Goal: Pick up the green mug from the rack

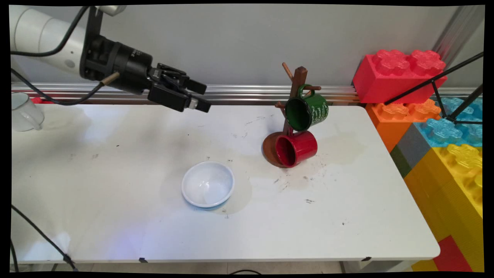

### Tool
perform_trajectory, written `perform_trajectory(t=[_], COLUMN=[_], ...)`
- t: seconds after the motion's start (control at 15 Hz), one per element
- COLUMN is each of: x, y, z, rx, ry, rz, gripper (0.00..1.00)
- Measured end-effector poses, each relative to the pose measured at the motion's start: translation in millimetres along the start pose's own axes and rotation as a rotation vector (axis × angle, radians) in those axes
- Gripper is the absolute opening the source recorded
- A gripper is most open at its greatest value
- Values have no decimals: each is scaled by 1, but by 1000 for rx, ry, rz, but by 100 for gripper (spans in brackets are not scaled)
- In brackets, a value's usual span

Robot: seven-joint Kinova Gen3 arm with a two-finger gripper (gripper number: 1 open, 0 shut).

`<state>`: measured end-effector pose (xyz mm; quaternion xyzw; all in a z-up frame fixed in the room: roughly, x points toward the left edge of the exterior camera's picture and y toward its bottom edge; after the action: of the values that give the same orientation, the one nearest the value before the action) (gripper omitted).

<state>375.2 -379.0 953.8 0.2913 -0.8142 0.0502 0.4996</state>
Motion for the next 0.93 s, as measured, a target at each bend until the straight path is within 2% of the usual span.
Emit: perform_trajectory(t=[0.47,0.93], x=[6,23], y=[15,33], z=[29,81], rx=[7,56], ry=[17,45], rz=[-38,-124], gripper=[100,100])
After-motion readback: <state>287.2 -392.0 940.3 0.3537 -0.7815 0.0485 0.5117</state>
